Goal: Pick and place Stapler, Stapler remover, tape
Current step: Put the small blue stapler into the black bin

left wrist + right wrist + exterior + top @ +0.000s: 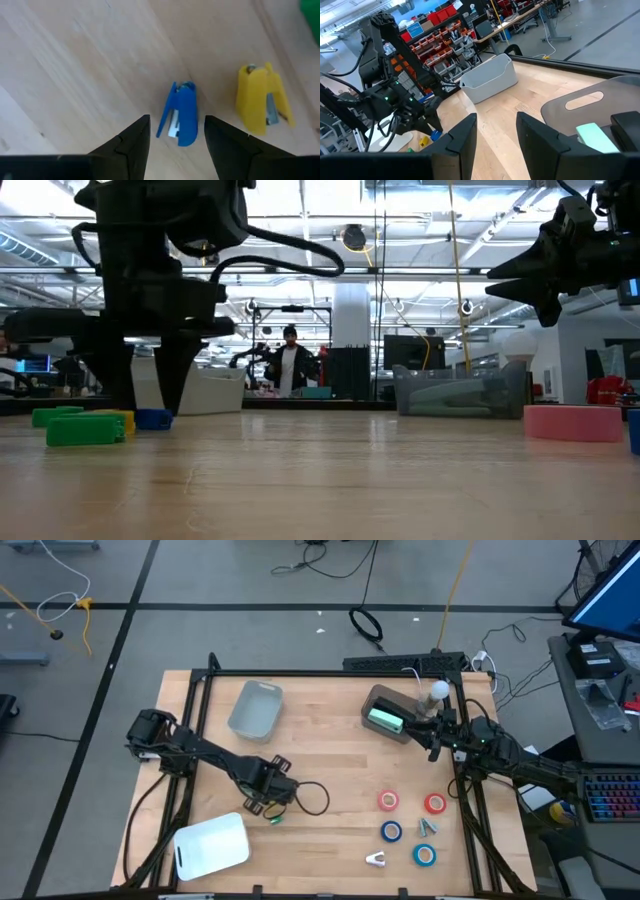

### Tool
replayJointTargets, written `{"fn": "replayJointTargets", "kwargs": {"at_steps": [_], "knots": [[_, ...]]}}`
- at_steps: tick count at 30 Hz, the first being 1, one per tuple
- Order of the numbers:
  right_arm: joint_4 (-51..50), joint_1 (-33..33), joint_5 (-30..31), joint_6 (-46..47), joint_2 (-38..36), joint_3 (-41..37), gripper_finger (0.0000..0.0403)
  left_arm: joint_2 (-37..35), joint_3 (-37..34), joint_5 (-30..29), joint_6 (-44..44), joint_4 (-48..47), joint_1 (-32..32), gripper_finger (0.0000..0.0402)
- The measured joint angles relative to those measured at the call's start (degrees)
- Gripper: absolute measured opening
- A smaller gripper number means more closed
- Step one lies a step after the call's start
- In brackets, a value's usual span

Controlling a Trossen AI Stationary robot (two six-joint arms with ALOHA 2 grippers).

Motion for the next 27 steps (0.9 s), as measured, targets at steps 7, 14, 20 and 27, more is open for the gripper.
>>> {"fn": "replayJointTargets", "kwargs": {"at_steps": [7, 14, 20, 27], "knots": [[0.0, 0.0, 0.0, 1.0, 0.0, 0.0, 0.0130, -0.2, -2.4, 2.0, -0.4, 1.4, 0.0, 0.0188], [0.0, 0.0, 0.0, 1.1, 0.0, 0.0, 0.0130, -0.4, -2.6, 1.2, -1.9, 3.8, 0.0, 0.0188], [0.0, 0.0, 0.0, 1.5, 0.0, 0.0, 0.0130, -0.3, -2.4, 1.3, -3.9, 3.9, 0.0, 0.0188], [0.0, 0.0, 0.0, 1.5, 0.0, 0.0, 0.0130, -0.3, -2.4, 1.3, -3.8, 3.9, 0.0, 0.0185]]}}
